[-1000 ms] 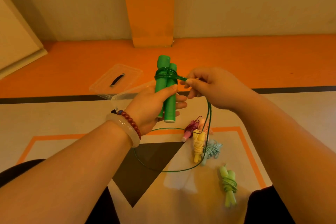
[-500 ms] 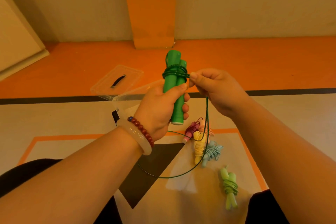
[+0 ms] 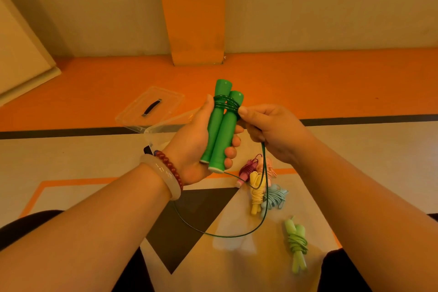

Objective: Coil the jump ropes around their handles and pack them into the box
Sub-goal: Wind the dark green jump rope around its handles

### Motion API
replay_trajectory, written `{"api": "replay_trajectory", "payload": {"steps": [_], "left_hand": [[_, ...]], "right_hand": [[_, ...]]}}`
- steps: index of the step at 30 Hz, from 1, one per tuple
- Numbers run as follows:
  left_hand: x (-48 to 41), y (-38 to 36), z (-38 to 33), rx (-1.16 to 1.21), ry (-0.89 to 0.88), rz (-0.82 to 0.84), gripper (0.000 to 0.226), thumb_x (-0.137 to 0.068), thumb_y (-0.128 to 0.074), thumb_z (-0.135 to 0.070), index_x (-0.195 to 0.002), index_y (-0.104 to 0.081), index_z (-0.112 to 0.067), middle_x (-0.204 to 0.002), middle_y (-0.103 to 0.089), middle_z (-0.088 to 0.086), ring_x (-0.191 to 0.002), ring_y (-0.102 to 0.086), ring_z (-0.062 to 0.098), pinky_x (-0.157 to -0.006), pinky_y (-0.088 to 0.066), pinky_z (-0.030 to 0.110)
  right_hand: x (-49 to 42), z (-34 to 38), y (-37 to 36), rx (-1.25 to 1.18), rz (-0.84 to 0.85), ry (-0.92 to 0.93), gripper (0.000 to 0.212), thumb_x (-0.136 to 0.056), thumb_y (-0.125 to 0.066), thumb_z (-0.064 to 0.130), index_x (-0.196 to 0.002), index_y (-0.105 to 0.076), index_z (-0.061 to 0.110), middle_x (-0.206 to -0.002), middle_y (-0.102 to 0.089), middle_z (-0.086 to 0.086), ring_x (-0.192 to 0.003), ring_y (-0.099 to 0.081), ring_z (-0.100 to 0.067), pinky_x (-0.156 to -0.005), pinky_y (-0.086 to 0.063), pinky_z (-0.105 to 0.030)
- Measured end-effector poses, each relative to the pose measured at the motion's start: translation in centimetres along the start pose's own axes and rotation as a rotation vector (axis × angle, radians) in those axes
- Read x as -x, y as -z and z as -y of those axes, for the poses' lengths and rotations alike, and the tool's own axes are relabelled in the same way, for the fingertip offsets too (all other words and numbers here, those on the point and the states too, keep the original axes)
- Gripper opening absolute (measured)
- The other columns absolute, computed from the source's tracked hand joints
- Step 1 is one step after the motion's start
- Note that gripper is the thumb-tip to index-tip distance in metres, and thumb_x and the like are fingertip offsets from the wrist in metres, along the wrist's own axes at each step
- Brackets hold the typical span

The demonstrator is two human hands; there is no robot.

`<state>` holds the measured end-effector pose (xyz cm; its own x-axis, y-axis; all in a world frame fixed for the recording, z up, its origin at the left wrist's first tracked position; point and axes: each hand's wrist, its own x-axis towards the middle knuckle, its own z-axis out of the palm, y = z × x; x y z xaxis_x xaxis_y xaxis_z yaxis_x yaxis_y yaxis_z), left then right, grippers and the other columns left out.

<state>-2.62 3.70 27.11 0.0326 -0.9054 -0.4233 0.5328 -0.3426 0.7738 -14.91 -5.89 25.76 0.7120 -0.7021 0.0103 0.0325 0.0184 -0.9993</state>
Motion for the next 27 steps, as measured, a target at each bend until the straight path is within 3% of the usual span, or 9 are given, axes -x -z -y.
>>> {"api": "replay_trajectory", "payload": {"steps": [5, 7, 10, 12, 14, 17, 21, 25, 27], "left_hand": [[-0.9, 0.4, 0.3, -0.178, -0.088, -0.176, 0.073, -0.088, -0.025, -0.072, -0.083, -0.059, -0.008, -0.059, -0.064, 0.007, -0.049, -0.062, 0.019, -0.047, -0.051, 0.024], [-1.5, 1.1, 0.5, -0.469, -0.302, -0.442, 0.058, -0.09, -0.033, -0.067, -0.09, -0.061, -0.016, -0.07, -0.07, 0.003, -0.063, -0.069, 0.02, -0.059, -0.056, 0.03], [-1.7, 2.2, 0.5, -0.854, -0.729, -0.713, 0.033, -0.093, -0.051, -0.05, -0.105, -0.059, -0.019, -0.084, -0.062, -0.011, -0.071, -0.061, -0.002, -0.057, -0.047, 0.015], [-1.4, 1.9, 0.7, -1.054, -0.815, -0.644, 0.034, -0.092, -0.052, -0.051, -0.106, -0.061, -0.022, -0.084, -0.063, -0.01, -0.07, -0.059, -0.002, -0.06, -0.048, 0.019], [-1.2, 1.5, 1.1, -1.228, -0.708, -0.54, 0.051, -0.085, -0.053, -0.064, -0.116, -0.055, -0.024, -0.092, -0.065, -0.007, -0.078, -0.061, 0.005, -0.067, -0.052, 0.028], [-1.5, 1.4, 1.4, -1.371, -0.51, -0.465, 0.08, -0.082, -0.065, -0.055, -0.143, -0.031, -0.015, -0.106, -0.062, -0.001, -0.091, -0.061, 0.016, -0.073, -0.052, 0.032], [-2.1, 1.8, 1.1, -1.198, -0.495, -0.413, 0.06, -0.093, -0.052, -0.017, -0.145, -0.024, -0.005, -0.089, -0.053, 0.003, -0.068, -0.053, 0.015, -0.055, -0.042, 0.032], [-1.8, 2.1, 0.4, -1.075, -0.564, -0.334, 0.06, -0.096, -0.052, -0.023, -0.149, -0.024, -0.017, -0.119, -0.056, 0.004, -0.091, -0.057, 0.013, -0.069, -0.043, 0.022], [-1.4, 1.9, 0.2, -1.04, -0.571, -0.304, 0.047, -0.096, -0.053, -0.028, -0.14, -0.037, -0.027, -0.101, -0.059, -0.004, -0.077, -0.056, 0.0, -0.062, -0.042, 0.014]], "right_hand": [[-0.2, -0.2, -0.6, -0.018, -0.143, -0.01, 0.021, -0.085, -0.064, 0.025, -0.069, -0.072, 0.014, -0.045, -0.038, -0.001, -0.043, -0.022, -0.009, -0.047, -0.015, -0.026], [-0.1, 0.1, -1.1, 0.042, -0.182, -0.013, 0.017, -0.081, -0.069, 0.028, -0.074, -0.074, 0.014, -0.055, -0.052, -0.008, -0.039, -0.032, -0.004, -0.044, -0.025, -0.018], [-0.4, 0.2, -1.7, 0.115, -0.279, -0.031, 0.021, -0.087, -0.068, 0.024, -0.069, -0.069, 0.014, -0.048, -0.058, 0.011, -0.038, -0.045, 0.003, -0.049, -0.03, -0.014], [-0.6, 0.4, -1.7, 0.154, -0.322, -0.055, 0.025, -0.087, -0.069, 0.028, -0.066, -0.068, 0.014, -0.041, -0.055, 0.013, -0.041, -0.05, 0.002, -0.05, -0.035, -0.019], [-0.9, 0.4, -1.5, 0.168, -0.375, -0.077, 0.025, -0.082, -0.073, 0.032, -0.071, -0.073, 0.011, -0.059, -0.069, 0.0, -0.06, -0.064, -0.011, -0.059, -0.05, -0.03], [-0.7, 0.3, -1.6, 0.246, -0.411, -0.095, 0.025, -0.08, -0.076, 0.034, -0.076, -0.076, 0.01, -0.066, -0.069, -0.004, -0.054, -0.054, -0.003, -0.052, -0.041, -0.021], [-0.5, 0.4, -1.9, 0.219, -0.315, -0.103, 0.02, -0.082, -0.074, 0.028, -0.075, -0.074, 0.009, -0.065, -0.062, -0.024, -0.041, -0.038, -0.006, -0.049, -0.034, -0.024], [-0.7, 1.1, -0.9, 0.127, -0.193, -0.109, 0.016, -0.086, -0.069, 0.019, -0.072, -0.074, 0.014, -0.081, -0.064, -0.032, -0.048, -0.041, -0.011, -0.05, -0.034, -0.025], [-0.7, 1.3, -0.2, 0.091, -0.152, -0.093, 0.015, -0.086, -0.067, 0.016, -0.073, -0.072, 0.012, -0.072, -0.069, -0.015, -0.047, -0.045, -0.007, -0.045, -0.033, -0.018]]}}
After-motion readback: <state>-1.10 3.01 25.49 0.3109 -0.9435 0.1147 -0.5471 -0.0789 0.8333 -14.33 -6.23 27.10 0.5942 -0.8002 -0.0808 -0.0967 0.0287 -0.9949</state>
